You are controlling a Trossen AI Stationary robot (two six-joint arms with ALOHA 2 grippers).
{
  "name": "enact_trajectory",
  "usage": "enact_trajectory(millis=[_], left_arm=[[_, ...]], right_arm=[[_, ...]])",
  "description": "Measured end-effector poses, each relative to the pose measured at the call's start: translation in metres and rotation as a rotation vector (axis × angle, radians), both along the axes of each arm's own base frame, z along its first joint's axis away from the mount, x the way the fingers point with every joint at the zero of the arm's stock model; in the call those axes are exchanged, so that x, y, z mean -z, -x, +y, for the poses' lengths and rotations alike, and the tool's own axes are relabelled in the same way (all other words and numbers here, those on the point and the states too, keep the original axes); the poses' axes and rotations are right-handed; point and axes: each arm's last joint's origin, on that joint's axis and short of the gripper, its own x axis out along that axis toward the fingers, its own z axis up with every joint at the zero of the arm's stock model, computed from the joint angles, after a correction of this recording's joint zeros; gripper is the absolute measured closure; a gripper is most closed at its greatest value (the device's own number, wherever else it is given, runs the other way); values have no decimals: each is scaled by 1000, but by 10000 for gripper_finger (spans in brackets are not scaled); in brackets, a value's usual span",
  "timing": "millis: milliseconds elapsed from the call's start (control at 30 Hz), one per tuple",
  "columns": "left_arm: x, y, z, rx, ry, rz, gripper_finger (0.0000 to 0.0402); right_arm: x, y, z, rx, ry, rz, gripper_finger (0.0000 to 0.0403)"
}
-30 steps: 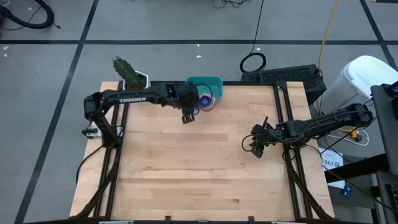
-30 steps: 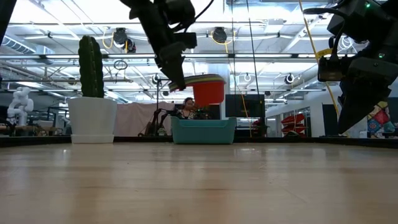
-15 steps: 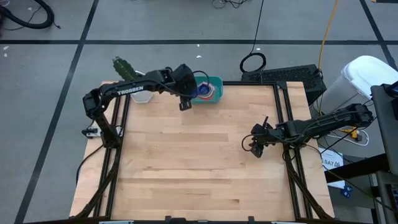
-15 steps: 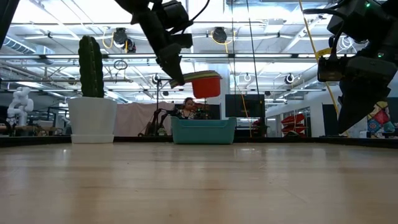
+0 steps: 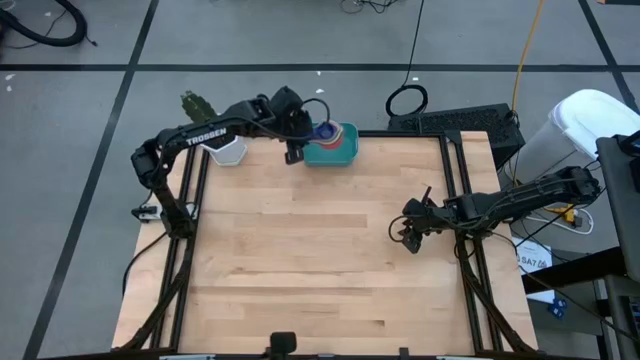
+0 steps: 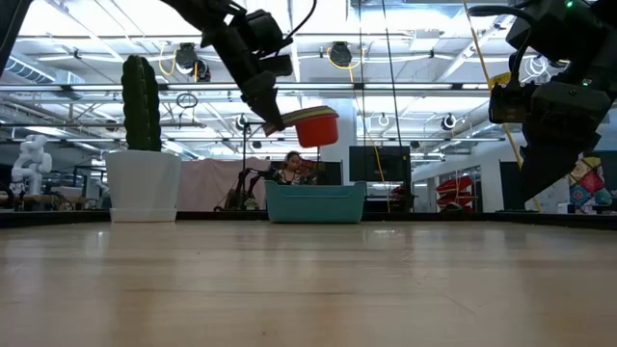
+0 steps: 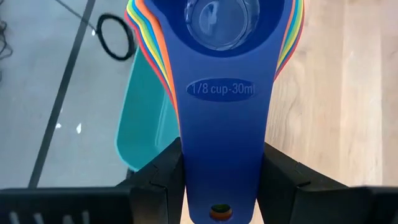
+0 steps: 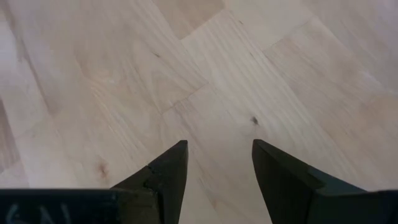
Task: Nest measuring cups in basket
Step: Put the stacked measuring cups into the light green bin
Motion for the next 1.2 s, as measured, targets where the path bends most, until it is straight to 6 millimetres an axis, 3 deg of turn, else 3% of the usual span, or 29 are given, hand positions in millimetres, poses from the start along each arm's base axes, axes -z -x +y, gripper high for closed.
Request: enact_trajectory(millis=[333, 1200], left_arm=[[3, 1, 8, 15, 6, -19, 257], [44, -9, 46, 12, 76, -41, 257]], right_arm=[[0, 0, 0, -15, 9, 1, 232], [0, 0, 0, -14, 9, 1, 232]])
